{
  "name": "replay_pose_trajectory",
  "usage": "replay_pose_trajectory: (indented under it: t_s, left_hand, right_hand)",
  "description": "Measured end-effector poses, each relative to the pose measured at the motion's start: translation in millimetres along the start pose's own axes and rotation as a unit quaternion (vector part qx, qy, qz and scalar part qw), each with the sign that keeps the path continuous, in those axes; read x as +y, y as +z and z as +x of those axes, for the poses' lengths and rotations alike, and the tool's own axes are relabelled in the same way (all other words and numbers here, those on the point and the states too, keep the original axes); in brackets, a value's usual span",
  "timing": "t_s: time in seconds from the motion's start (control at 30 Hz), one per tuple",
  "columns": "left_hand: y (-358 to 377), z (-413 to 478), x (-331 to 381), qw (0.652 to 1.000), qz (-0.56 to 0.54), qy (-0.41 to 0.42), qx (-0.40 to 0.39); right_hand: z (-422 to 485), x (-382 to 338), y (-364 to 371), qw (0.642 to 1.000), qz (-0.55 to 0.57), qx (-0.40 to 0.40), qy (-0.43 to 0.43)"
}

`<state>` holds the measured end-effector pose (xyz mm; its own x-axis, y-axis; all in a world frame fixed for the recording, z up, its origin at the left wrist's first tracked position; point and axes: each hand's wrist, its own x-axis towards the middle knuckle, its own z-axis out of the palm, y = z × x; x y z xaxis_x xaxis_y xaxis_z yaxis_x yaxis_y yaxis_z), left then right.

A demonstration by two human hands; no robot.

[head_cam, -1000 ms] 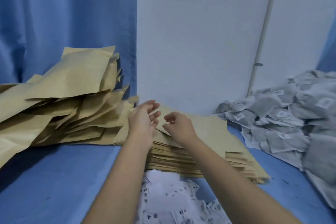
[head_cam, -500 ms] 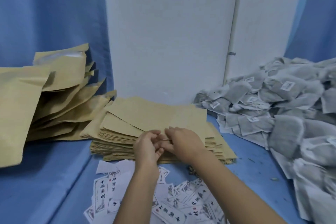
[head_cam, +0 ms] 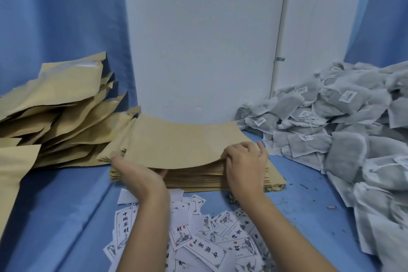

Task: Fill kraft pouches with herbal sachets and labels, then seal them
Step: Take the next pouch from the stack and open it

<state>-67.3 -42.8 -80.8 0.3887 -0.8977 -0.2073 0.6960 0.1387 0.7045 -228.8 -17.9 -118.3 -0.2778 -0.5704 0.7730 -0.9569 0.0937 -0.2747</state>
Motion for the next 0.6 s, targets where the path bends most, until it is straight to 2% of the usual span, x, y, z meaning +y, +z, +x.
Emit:
replay_pose_trajectory:
  t_s: [0.07, 0.1, 0.17, 0.23, 0.37, 0.43, 0.47, 0.53, 0.6]
  left_hand:
    - [-2.0, 3.8, 12.8, 1.000, -0.016, -0.016, -0.005]
    - [-3.3, 6.2, 17.8, 0.999, 0.015, -0.028, -0.014]
    - [-3.9, 11.4, 23.6, 0.991, 0.122, -0.043, -0.044]
    - [-4.6, 16.2, 24.5, 0.972, 0.221, -0.012, -0.082]
    - [-6.3, 21.3, 17.1, 0.913, 0.356, 0.162, -0.113]
    - [-3.4, 10.7, 13.9, 0.891, 0.354, 0.269, -0.092]
    - [0.5, 1.1, 13.8, 0.890, 0.316, 0.315, -0.098]
    - [7.9, -16.5, 12.4, 0.869, 0.236, 0.398, -0.176]
    - [11.6, -24.5, 6.3, 0.801, 0.254, 0.461, -0.285]
  right_hand:
    - [-0.9, 6.7, 1.4, 0.999, 0.023, -0.025, 0.019]
    - [-1.6, 9.2, 1.9, 0.998, 0.038, -0.037, 0.025]
    - [-2.0, 11.7, 1.5, 0.996, 0.057, -0.054, 0.029]
    - [0.0, 10.1, 0.5, 0.994, 0.073, -0.075, 0.041]
    - [4.3, 2.6, -3.4, 0.986, 0.098, -0.111, 0.072]
    - [3.3, -3.0, -3.4, 0.983, 0.132, -0.102, 0.079]
    - [1.6, -6.8, -4.1, 0.978, 0.162, -0.097, 0.086]
    - [-1.4, -15.3, -7.6, 0.959, 0.237, -0.106, 0.114]
    - [-2.3, -24.3, -13.6, 0.932, 0.308, -0.127, 0.146]
